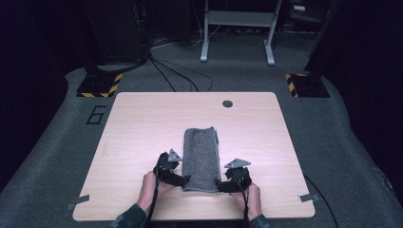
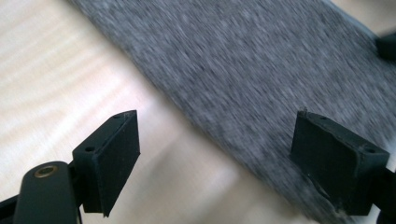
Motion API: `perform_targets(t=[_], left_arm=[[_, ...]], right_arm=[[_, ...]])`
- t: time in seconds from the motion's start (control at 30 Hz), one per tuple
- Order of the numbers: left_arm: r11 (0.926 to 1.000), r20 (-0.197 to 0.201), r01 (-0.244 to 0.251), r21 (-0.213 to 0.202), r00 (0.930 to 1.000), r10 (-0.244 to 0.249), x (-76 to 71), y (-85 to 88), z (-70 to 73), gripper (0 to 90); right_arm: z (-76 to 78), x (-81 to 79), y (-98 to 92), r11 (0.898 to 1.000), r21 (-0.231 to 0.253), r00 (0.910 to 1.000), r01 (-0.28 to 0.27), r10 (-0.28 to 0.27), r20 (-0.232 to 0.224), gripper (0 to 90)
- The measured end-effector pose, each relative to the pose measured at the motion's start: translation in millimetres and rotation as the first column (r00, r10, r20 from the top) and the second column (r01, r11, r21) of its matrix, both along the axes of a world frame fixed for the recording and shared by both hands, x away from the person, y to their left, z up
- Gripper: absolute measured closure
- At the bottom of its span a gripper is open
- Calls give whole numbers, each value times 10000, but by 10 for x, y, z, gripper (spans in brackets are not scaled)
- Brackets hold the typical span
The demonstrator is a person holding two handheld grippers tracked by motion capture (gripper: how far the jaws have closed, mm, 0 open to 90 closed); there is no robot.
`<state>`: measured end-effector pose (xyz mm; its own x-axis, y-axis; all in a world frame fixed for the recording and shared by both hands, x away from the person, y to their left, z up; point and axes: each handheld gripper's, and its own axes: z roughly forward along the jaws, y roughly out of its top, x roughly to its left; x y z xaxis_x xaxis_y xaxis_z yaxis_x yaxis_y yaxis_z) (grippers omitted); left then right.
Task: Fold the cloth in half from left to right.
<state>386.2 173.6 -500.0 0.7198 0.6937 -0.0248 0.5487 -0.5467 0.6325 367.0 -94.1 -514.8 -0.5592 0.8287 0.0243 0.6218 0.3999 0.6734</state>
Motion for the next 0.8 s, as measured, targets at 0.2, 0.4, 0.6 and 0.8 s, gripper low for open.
perform_targets(t=[0.2,0.4,0.6,0.8], left_arm=[[9989,218,68,467,9997,-78,-112,-27,-85,151],[9992,209,34,404,9998,-43,-192,-12,-152,148],[9999,91,138,19,9999,-138,-140,49,-44,148],[9984,451,-563,39,9974,561,307,101,106,148]], right_arm=[[-35,-19,-6,9999,-156,10000,-57,57,-37,188],[-49,-73,-45,9997,-163,9998,-196,196,52,181],[-7,-77,-97,9992,22,9992,-410,410,-33,182],[131,181,-72,9997,-3,9992,-261,261,287,184]])
